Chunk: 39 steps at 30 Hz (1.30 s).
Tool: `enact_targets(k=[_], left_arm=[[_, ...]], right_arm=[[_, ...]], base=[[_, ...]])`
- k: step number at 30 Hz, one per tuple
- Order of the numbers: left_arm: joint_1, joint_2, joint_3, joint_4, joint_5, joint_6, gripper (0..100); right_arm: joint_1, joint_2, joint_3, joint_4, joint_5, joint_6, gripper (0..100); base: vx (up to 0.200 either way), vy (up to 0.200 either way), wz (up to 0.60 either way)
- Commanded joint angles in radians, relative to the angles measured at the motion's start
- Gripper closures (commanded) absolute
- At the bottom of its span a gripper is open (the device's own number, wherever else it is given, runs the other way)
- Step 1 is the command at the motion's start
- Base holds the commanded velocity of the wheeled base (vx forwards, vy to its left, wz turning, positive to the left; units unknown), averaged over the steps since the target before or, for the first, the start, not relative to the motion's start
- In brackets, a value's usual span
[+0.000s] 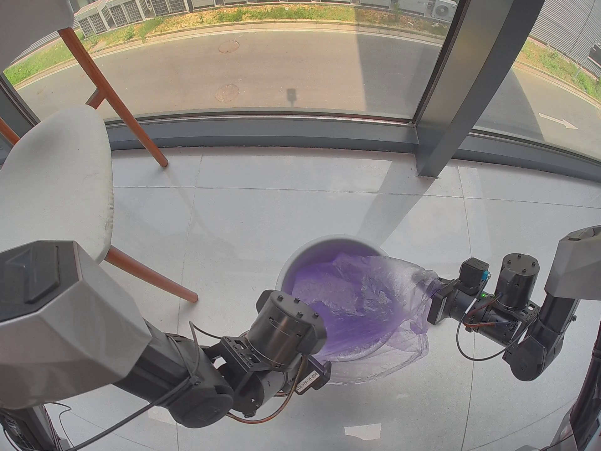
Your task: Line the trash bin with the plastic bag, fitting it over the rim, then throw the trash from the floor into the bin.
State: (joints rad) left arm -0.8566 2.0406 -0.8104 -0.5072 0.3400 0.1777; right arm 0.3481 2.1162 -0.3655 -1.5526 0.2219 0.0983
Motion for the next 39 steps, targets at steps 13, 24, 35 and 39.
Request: enact_targets(k=[13, 24, 35, 39], left_arm=[[-0.059, 0.108, -0.11, 0.003, 0.059, 0.071, 0], [-0.033, 0.196, -0.217, -0.002, 0.119, 0.117, 100], [0.033, 0.141, -0.245, -0.001, 0.116, 0.054, 100], [0.067, 0.066, -0.24, 0.004, 0.108, 0.051, 100]], right_arm=[[0.028, 0.001, -0.019, -0.011, -0.039, 0.004, 100], [0.029, -0.01, -0.019, -0.011, -0.055, 0.02, 100], [0.04, -0.015, -0.024, -0.011, -0.053, 0.032, 100], [0.037, -0.027, -0.036, -0.011, -0.042, 0.041, 100]], base=[[0.0, 0.0, 0.0], [0.0, 0.0, 0.0], [0.0, 0.0, 0.0], [0.0, 0.0, 0.0]])
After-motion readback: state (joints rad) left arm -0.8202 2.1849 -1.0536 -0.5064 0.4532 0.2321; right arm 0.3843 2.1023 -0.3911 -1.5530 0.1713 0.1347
